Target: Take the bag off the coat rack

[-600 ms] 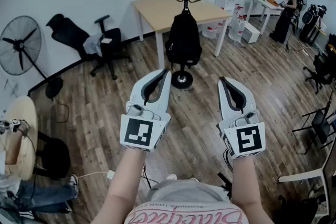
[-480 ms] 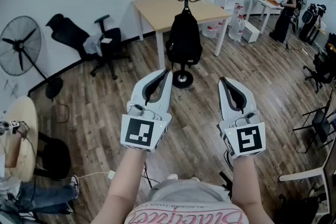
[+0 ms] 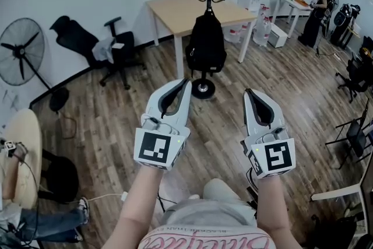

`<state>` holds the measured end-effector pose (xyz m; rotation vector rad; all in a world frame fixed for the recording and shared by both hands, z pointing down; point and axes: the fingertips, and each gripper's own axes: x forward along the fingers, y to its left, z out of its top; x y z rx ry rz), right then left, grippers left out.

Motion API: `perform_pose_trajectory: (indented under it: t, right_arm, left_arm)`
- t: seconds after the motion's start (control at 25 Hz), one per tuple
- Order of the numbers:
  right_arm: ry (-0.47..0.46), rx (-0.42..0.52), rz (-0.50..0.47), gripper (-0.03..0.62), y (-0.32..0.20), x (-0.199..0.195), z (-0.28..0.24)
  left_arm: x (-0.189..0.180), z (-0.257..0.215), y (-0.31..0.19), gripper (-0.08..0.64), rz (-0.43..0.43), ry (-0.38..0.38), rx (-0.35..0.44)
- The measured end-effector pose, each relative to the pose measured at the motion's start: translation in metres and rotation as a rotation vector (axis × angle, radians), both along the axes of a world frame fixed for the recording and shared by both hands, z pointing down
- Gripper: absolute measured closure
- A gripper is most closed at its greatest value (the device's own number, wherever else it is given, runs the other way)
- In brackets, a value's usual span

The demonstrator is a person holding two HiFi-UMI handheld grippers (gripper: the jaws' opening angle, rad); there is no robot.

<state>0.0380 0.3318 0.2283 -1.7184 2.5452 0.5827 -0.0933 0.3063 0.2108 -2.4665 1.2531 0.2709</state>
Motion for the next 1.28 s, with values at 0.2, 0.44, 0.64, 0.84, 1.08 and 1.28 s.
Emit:
perform_pose_trajectory:
  t: [0.2, 0.44, 0.64, 0.84, 1.08, 1.28]
  right_arm:
    - [0.029, -0.005, 0.003, 0.589, -0.017, 0.000, 0.006]
    - [0.011, 0.003, 0.014, 0.589, -0.065, 0.019, 0.011]
    - [-0.015, -0.009, 0.014, 0.589, -0.128, 0.039, 0.017]
    - [-0.038, -0.037, -0.002, 0.589, -0.192, 0.053, 0.023]
    - [-0.054, -0.067, -0.024, 0.589, -0.261, 0.076, 0.024]
    - [-0.041, -0.081, -0.045, 0.589, -0.307, 0.092, 0.027]
  left_arm:
    - [-0.003, 0.011, -0.019, 0.543, -0.027, -0.012, -0.055]
    - [0.009, 0.023, -0.069, 0.543, -0.021, -0.011, -0.062]
    - [0.023, 0.037, -0.131, 0.543, -0.025, 0.000, -0.104]
    - [0.038, 0.039, -0.194, 0.543, -0.038, -0.005, -0.137]
    - [0.056, 0.040, -0.261, 0.543, -0.070, -0.002, -0.165]
    - [0.072, 0.040, -0.307, 0.543, -0.090, 0.007, -0.172]
